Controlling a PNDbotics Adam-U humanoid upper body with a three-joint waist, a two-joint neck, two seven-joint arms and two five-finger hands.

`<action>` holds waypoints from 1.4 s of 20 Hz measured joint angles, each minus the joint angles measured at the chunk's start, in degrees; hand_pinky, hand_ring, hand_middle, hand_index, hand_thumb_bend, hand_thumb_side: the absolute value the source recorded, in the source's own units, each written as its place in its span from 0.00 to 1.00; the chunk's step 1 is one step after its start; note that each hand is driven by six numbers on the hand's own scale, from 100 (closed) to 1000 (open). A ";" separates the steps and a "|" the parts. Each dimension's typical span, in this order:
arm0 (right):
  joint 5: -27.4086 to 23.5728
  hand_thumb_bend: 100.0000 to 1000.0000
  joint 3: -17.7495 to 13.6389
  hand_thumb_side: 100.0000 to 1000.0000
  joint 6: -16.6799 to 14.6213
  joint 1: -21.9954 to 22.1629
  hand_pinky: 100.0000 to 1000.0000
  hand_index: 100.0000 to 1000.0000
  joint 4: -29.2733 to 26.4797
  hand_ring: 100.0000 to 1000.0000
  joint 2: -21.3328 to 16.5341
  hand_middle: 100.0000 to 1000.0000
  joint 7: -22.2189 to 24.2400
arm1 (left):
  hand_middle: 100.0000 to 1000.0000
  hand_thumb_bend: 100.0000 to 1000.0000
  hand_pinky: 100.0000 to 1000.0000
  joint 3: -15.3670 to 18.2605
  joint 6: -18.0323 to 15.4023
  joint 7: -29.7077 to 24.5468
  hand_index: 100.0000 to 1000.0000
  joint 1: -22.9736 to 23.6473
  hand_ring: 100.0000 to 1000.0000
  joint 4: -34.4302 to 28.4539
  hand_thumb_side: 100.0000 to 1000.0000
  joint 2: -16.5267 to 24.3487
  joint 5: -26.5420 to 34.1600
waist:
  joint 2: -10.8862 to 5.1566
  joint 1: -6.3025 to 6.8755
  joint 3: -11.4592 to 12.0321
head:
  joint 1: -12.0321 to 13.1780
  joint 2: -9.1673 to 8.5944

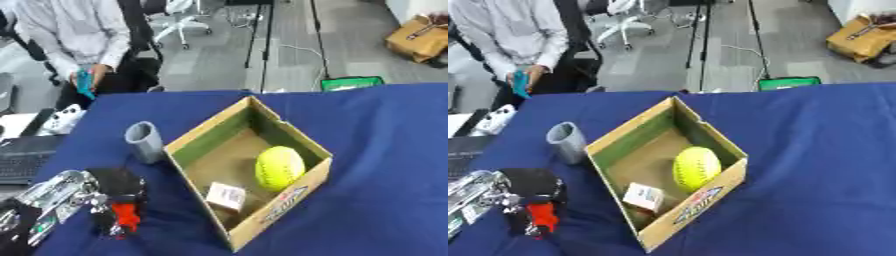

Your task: Pick up objects on the table and place them in the box.

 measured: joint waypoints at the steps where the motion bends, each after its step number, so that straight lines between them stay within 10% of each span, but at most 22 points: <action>1: 0.00 0.00 0.00 0.55 -0.02 -0.02 0.58 0.40 0.00 0.41 0.00 0.28 -0.01 | 0.43 0.34 0.02 0.00 0.19 0.23 0.55 -0.01 0.38 -0.01 0.12 0.00 -0.01 | 0.00 0.02 0.01 | -0.01 0.00; 28: -0.02 0.00 0.02 0.55 -0.43 0.43 0.58 0.40 0.00 0.41 -0.05 0.28 0.02 | 0.44 0.45 0.01 2.39 5.47 -18.53 0.52 -6.59 0.39 -15.99 0.08 5.52 7.20 | -0.75 1.39 1.11 | -0.90 0.04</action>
